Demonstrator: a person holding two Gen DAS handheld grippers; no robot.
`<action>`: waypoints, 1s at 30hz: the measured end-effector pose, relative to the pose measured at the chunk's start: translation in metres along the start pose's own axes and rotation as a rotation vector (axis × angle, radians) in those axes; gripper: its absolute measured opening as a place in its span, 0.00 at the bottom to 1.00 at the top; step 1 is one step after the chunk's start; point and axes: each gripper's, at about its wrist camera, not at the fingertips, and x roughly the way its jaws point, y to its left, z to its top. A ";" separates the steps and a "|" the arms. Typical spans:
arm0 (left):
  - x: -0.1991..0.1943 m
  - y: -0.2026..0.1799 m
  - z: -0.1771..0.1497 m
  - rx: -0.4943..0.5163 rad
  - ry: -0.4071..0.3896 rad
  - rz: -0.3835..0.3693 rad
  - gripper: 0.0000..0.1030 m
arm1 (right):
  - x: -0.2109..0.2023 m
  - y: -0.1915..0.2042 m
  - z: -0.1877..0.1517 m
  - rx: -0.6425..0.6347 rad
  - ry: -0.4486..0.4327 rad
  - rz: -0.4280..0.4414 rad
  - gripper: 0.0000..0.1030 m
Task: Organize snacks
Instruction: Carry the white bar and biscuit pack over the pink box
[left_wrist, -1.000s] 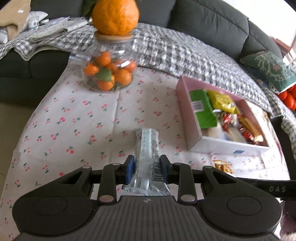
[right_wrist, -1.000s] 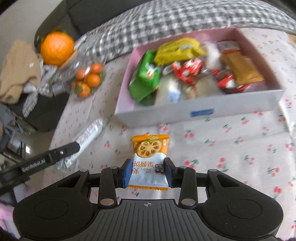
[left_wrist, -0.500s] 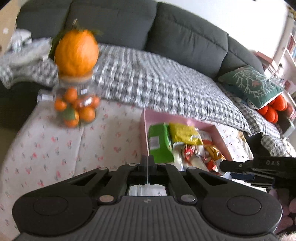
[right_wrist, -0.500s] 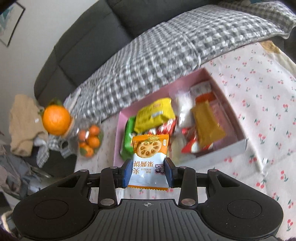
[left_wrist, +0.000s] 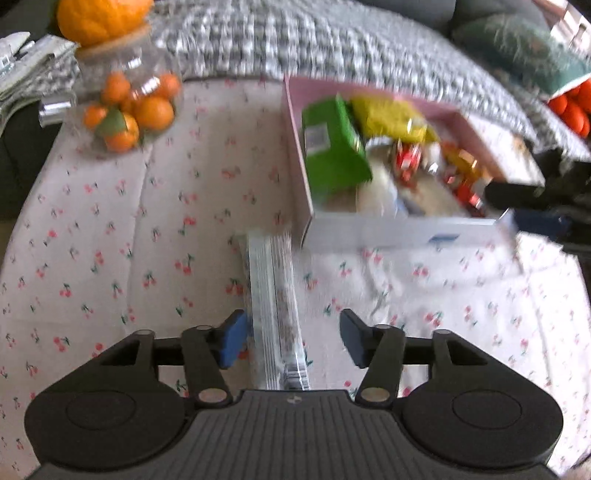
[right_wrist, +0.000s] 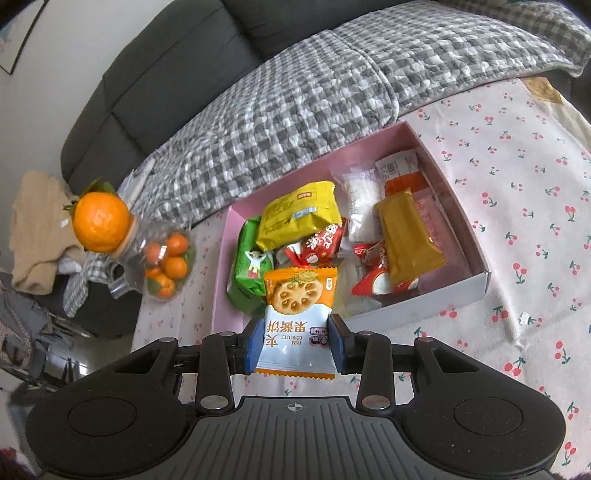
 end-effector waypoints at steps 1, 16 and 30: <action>0.004 0.000 -0.002 0.005 0.010 0.016 0.43 | 0.000 0.000 0.000 -0.001 0.002 0.001 0.36; -0.040 0.029 0.012 -0.137 -0.128 -0.035 0.26 | -0.007 -0.012 0.012 0.060 -0.045 -0.005 0.36; -0.017 -0.048 0.063 -0.083 -0.243 -0.147 0.27 | 0.014 -0.035 0.033 0.169 -0.083 -0.040 0.36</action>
